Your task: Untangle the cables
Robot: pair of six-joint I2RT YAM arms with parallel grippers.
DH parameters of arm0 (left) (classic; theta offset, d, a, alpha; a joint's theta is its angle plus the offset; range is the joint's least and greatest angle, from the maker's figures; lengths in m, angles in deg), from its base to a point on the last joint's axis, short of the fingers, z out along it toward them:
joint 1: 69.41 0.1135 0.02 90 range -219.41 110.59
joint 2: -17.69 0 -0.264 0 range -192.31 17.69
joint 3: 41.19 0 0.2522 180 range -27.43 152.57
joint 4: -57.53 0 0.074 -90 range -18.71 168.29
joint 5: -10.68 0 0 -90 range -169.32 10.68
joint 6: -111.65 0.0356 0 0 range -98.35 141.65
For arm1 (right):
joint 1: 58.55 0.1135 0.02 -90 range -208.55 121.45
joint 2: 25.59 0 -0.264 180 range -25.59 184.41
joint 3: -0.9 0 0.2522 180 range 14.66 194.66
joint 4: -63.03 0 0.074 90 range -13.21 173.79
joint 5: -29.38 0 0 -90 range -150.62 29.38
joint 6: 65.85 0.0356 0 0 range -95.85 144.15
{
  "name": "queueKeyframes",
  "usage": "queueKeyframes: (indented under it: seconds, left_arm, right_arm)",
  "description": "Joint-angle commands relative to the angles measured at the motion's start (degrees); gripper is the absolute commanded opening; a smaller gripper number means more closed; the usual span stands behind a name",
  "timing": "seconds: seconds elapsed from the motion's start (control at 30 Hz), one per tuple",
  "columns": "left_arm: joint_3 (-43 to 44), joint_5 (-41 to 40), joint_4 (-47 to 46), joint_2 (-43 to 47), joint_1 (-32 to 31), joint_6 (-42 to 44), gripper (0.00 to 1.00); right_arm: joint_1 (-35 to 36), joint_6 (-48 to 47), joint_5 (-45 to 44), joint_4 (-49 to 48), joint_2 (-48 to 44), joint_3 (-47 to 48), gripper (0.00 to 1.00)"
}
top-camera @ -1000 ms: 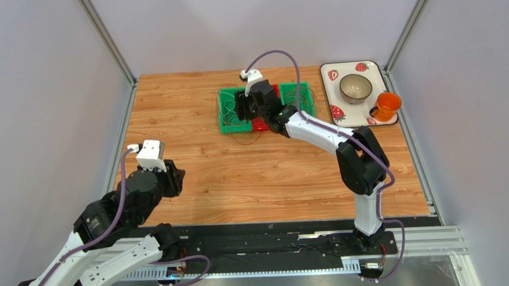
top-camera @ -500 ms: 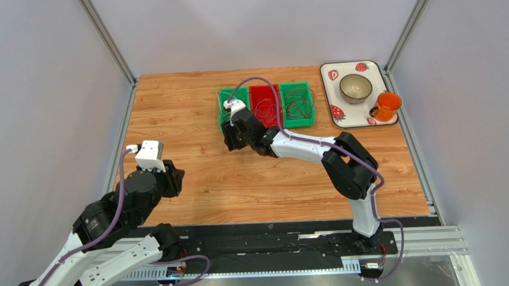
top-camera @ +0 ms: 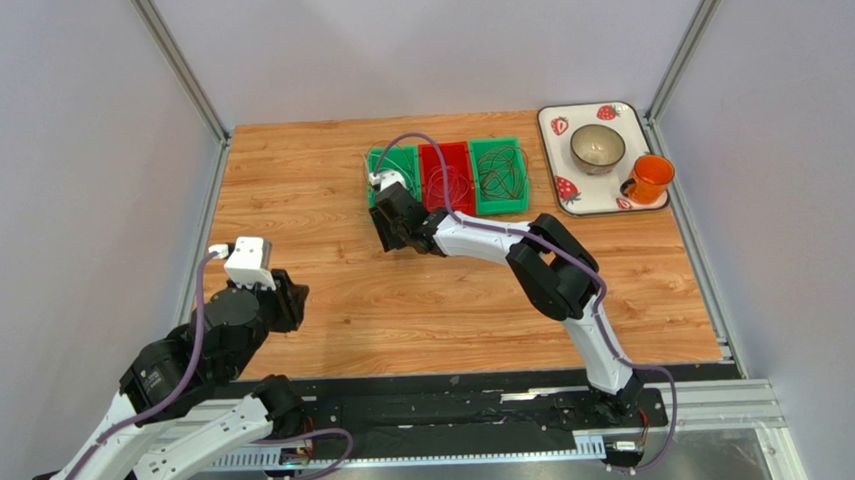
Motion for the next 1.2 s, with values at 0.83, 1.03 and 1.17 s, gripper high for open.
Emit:
queueKeyframes:
  seconds: [0.83, 1.03, 1.17]
  left_arm:
    - [0.1, 0.2, -1.4, 0.3, 0.3, 1.2, 0.43]
    - [0.1, 0.3, -1.5, 0.3, 0.3, 1.2, 0.43]
    - [0.1, 0.2, -1.4, 0.4, 0.3, 1.2, 0.43]
  right_arm:
    - [-0.6, 0.2, -1.5, 1.8, 3.9, 5.5, 0.23]
    - [-0.5, -0.2, -2.0, 2.6, 4.6, 6.3, 0.06]
    - [-0.5, -0.2, -1.6, 3.1, 3.9, 6.4, 0.0]
